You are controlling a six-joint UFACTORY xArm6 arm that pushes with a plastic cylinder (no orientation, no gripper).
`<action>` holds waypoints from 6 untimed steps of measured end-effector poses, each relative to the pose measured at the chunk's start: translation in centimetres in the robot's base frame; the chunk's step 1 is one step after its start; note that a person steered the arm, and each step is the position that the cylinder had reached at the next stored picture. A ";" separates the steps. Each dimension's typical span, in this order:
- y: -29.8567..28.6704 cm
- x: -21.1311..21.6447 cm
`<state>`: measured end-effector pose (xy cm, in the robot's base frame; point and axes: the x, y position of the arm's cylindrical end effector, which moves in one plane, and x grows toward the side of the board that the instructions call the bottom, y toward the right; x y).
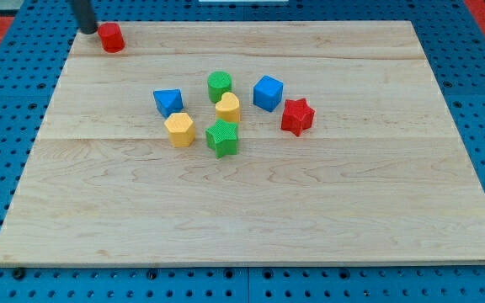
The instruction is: Push the red circle along with the red star to the blue cube
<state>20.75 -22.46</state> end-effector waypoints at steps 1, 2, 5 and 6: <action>6.5 7.5; 3.6 7.8; 19.8 8.9; 28.6 8.9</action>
<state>29.62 6.15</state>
